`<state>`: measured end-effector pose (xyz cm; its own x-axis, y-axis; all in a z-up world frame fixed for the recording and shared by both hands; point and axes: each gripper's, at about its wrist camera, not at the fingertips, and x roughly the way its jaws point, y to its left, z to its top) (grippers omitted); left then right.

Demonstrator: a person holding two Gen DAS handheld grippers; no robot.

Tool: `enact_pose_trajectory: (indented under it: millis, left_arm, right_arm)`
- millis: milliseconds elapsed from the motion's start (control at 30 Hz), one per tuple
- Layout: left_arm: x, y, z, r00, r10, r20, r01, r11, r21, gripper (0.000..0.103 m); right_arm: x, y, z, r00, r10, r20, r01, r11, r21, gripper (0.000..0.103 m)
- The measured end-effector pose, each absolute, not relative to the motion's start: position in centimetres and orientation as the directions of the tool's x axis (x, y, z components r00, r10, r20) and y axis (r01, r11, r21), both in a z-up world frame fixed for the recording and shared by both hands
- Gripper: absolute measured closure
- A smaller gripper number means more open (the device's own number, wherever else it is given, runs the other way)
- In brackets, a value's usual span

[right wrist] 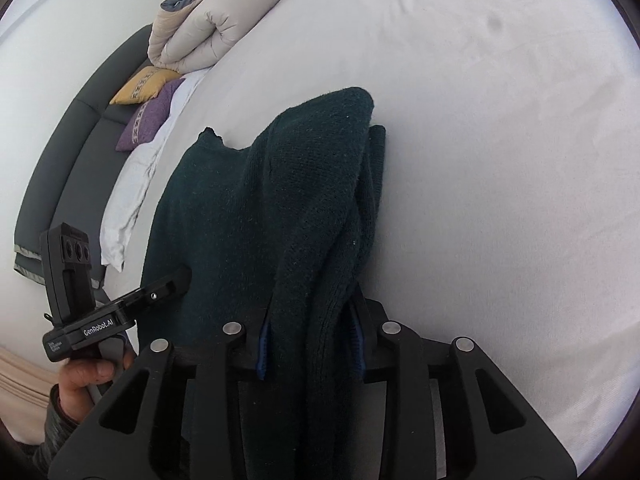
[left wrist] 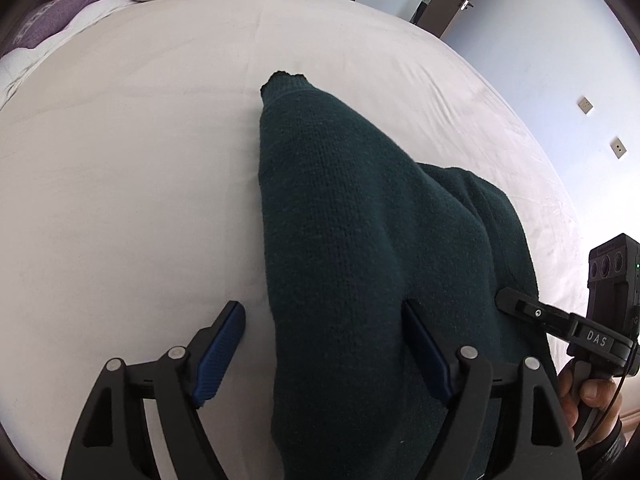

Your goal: Fold small clothes

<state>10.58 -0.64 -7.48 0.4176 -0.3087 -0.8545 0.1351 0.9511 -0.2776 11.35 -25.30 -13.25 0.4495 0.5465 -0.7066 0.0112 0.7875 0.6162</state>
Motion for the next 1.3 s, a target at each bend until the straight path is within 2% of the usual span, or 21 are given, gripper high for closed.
enact_pose_trajectory:
  millis: [33,67,100,167,200,300,400,467,567,600,667,700,800,867,933,1033,1100,1133,1200,1233,1300]
  left_arm:
    - [10.1,-0.6,-7.1,0.433,-0.293,-0.853,0.134,0.956,-0.261,0.021]
    - [9.6,-0.6,-6.5,0.454,-0.271,-0.849,0.132,0.963,-0.236,0.021]
    - [9.4,-1.0,-5.7,0.484,-0.248,-0.839,0.133,0.969,-0.210,0.021]
    - [8.2,-1.7,-3.8,0.552,-0.218,-0.805,0.125,0.976,-0.178,0.023]
    - [7.5,-1.7,-2.7,0.583,-0.227,-0.780,0.129,0.974,-0.187,0.023]
    - [6.1,-2.3,-0.7,0.646,-0.251,-0.721,0.145,0.968,-0.207,0.021]
    - [6.2,-2.5,-1.3,0.646,-0.255,-0.719,0.161,0.967,-0.199,0.019]
    - [7.6,-2.5,-3.3,0.602,-0.254,-0.757,0.174,0.967,-0.186,0.019]
    - [7.9,-2.7,-7.4,0.514,-0.241,-0.823,0.175,0.969,-0.174,0.018]
    - [7.7,-2.4,-8.2,0.502,-0.263,-0.824,0.171,0.964,-0.203,0.018]
    - [6.9,-1.7,-8.1,0.525,-0.272,-0.807,0.154,0.962,-0.224,0.018]
    - [6.6,-1.6,-7.6,0.544,-0.253,-0.800,0.149,0.967,-0.205,0.018]
    - [3.9,-1.8,-3.6,0.683,-0.168,-0.711,0.141,0.985,-0.097,0.018]
    - [1.7,-1.7,-0.2,0.781,-0.122,-0.613,0.122,0.992,-0.042,0.000]
    - [-0.5,-1.7,3.1,0.869,-0.082,-0.488,0.094,0.996,0.001,0.000]
    - [-3.7,-1.7,8.3,0.949,-0.027,-0.313,0.049,0.997,0.063,0.000]
    - [-5.9,-1.8,11.6,0.974,0.022,-0.227,0.000,0.995,0.095,0.000]
    - [-6.7,-1.6,13.0,0.981,0.031,-0.193,-0.012,0.995,0.099,0.000]
    - [-8.5,-1.7,15.1,0.988,0.002,-0.152,0.016,0.993,0.117,0.000]
    - [-9.0,-1.8,15.7,0.989,-0.018,-0.149,0.037,0.991,0.126,0.000]
    - [-9.6,-2.2,16.3,0.982,-0.036,-0.187,0.070,0.982,0.176,0.000]
  right_arm:
    - [10.5,-25.4,-13.3,0.464,0.532,-0.708,0.026,0.791,0.612,0.070]
    - [10.2,-25.8,-12.9,0.491,0.495,-0.717,0.039,0.810,0.586,0.059]
    - [9.9,-26.1,-12.1,0.519,0.442,-0.732,0.057,0.837,0.545,0.054]
    - [8.8,-26.7,-9.9,0.563,0.349,-0.749,0.085,0.877,0.473,0.053]
    - [8.2,-26.9,-8.5,0.595,0.330,-0.733,0.087,0.880,0.467,0.053]
    - [7.3,-26.0,-4.4,0.646,0.426,-0.634,-0.044,0.849,0.527,0.053]
    - [7.7,-22.9,-3.0,0.604,0.504,-0.617,-0.147,0.832,0.535,0.053]
    - [7.7,-21.2,-4.5,0.545,0.562,-0.622,-0.179,0.803,0.569,0.053]
    - [7.7,-20.3,-9.3,0.461,0.506,-0.729,-0.102,0.846,0.523,0.057]
    - [7.5,-21.0,-10.6,0.466,0.496,-0.732,-0.080,0.848,0.524,0.064]
    - [7.1,-22.3,-11.0,0.497,0.512,-0.700,-0.060,0.826,0.561,0.069]
    - [7.0,-22.8,-10.7,0.504,0.509,-0.698,-0.046,0.823,0.567,0.068]
    - [4.7,-24.7,-8.2,0.607,0.330,-0.723,-0.007,0.912,0.411,0.061]
    - [3.8,-25.1,-5.5,0.680,0.278,-0.679,-0.019,0.932,0.362,0.061]
    - [2.1,-24.8,-2.2,0.765,0.198,-0.613,-0.020,0.959,0.284,0.056]
    - [-0.7,-23.5,3.3,0.884,0.091,-0.459,-0.028,0.989,0.143,0.041]
    - [-2.7,-22.3,6.6,0.945,0.030,-0.327,0.000,0.996,0.089,0.008]
    - [-4.0,-21.8,8.1,0.971,0.008,-0.240,0.011,0.997,0.079,0.001]
    - [-6.7,-21.0,10.6,0.997,-0.022,-0.068,0.026,0.997,0.069,0.000]
    - [-7.6,-20.7,11.8,0.999,-0.034,-0.019,0.035,0.998,0.061,0.000]
    - [-8.1,-20.2,13.6,1.000,-0.002,-0.019,0.003,0.998,0.064,0.000]
